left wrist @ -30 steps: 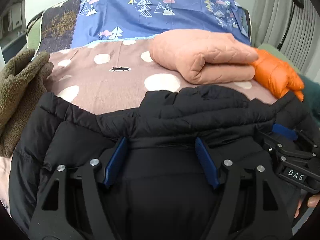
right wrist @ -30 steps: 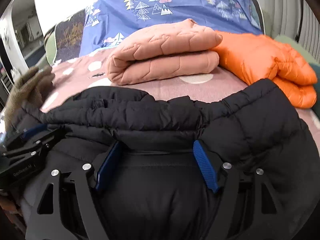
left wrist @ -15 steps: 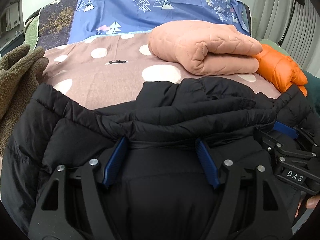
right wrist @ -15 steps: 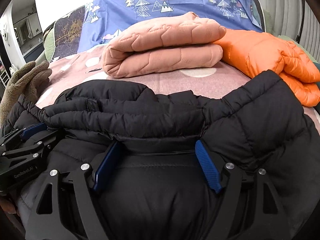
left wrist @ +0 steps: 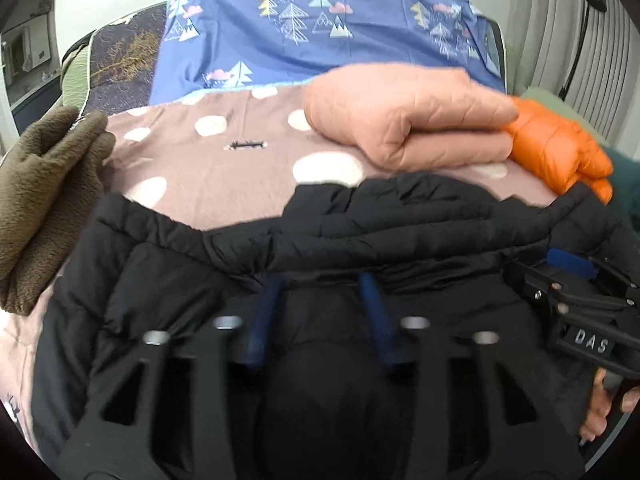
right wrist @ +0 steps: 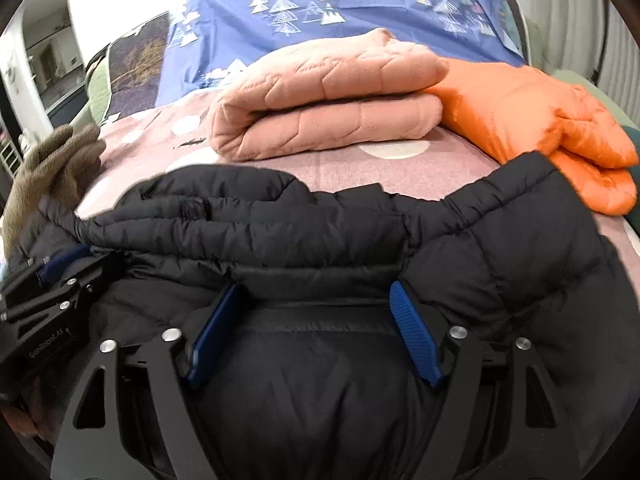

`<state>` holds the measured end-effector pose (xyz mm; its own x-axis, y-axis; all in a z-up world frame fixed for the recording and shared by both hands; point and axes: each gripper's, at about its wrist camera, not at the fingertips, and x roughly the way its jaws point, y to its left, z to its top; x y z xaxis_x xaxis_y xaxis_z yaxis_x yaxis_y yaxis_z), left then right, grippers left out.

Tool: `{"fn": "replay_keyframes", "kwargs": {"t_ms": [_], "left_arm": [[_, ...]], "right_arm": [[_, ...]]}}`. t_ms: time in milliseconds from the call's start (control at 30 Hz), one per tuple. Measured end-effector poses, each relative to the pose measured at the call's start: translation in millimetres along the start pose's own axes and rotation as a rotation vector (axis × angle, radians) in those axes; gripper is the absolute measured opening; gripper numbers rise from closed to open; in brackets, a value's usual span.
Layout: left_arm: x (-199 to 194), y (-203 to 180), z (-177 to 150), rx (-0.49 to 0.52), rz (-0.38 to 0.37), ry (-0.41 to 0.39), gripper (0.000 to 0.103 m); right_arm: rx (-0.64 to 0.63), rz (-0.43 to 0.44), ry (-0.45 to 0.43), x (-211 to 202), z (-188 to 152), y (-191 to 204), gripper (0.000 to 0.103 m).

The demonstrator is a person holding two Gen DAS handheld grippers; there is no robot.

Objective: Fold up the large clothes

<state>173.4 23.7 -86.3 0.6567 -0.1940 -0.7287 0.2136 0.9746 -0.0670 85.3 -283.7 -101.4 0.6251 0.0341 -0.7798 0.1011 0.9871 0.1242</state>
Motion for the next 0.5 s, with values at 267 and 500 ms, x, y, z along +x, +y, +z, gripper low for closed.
{"fn": "replay_keyframes", "kwargs": {"t_ms": [267,500], "left_arm": [[23,-22,18,0.013,-0.005,0.091,0.006],[47,-22,6,0.043,-0.023,0.104,0.006]], "right_arm": [[-0.005,-0.011,0.041,26,14,27,0.038],[-0.067,-0.04,-0.016,40,1,29,0.037]]}}
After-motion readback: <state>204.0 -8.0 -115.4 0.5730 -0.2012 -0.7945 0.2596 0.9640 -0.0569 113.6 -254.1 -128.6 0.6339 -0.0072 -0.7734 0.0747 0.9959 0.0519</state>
